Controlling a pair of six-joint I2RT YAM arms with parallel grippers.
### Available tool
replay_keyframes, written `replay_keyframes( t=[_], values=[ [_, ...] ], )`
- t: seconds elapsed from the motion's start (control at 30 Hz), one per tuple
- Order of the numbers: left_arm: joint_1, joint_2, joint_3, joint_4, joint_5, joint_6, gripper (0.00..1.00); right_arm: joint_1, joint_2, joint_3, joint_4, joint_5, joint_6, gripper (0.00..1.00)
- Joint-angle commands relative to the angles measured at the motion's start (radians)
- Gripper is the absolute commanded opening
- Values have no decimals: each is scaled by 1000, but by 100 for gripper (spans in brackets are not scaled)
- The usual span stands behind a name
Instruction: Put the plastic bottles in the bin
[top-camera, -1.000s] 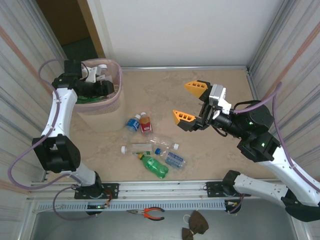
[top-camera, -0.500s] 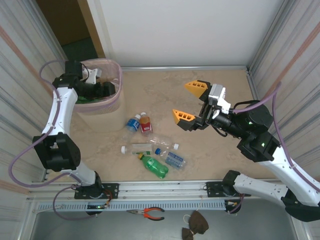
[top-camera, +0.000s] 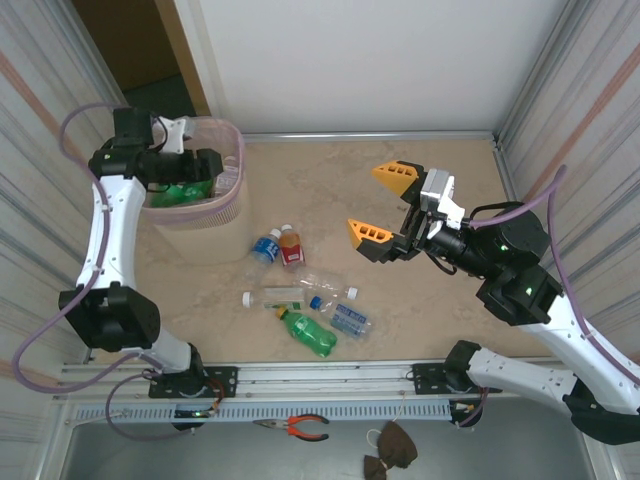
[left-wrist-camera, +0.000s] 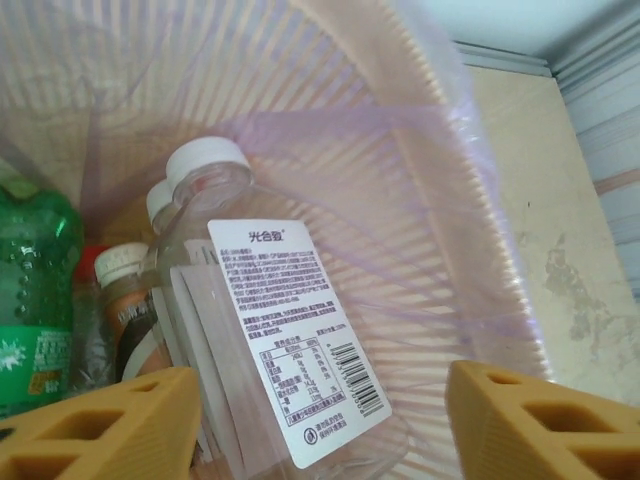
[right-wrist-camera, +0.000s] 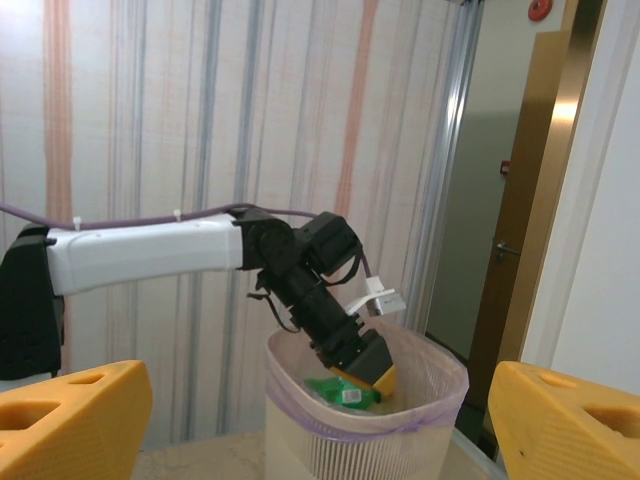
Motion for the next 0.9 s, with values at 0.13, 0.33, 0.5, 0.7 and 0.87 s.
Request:
replay_keyframes(
  t=[0.13,0.33,0.5,0.7,0.87],
  values=[
    [-20,47,48,13,88,-10,37,8,-8,-6,14,7,-4,86],
    [-44,133,2,-2,125,12,21,8,-9,-6,8,12,-8,86],
    [-49,166,-87,9,93,28,16,8,-9,-6,3,23,-12,86],
    [-47,196,-175,34,60,42,14,9,1,-3,7,17,-10,87],
    [-43,186,-182,28,45,51,13,8,4,3,4,14,-9,87]
  ],
)
